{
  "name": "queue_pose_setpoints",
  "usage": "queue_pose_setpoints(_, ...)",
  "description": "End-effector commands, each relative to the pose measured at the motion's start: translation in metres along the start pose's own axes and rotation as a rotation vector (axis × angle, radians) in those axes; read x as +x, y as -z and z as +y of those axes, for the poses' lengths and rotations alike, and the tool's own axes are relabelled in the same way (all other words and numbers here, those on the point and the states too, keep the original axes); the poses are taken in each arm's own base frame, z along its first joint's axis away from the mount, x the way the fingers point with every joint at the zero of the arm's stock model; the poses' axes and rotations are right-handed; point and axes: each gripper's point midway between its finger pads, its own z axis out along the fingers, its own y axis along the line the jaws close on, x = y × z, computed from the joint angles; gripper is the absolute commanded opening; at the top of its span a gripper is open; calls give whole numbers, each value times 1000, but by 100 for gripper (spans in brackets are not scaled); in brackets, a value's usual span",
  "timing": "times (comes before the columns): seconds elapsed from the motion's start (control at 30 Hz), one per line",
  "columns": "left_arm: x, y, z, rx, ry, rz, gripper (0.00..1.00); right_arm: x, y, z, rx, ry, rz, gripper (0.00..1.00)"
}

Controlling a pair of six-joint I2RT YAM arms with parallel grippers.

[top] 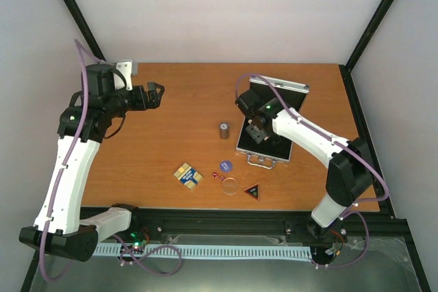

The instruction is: Pack up texas hold em set

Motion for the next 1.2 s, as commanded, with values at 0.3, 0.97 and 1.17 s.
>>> queue_pose_setpoints(0.3,8,-21,16,-68,7,40,100,-23,-23,22,-184,311,-179,50)
queue_pose_setpoints(0.97,14,-50,30,-113,14,101,100,21,-75,15,-196,461,-64,56)
queue_pose_setpoints(1.17,12,-55,29,-106,16,105,100,33,-90,18,-172,482,-40,57)
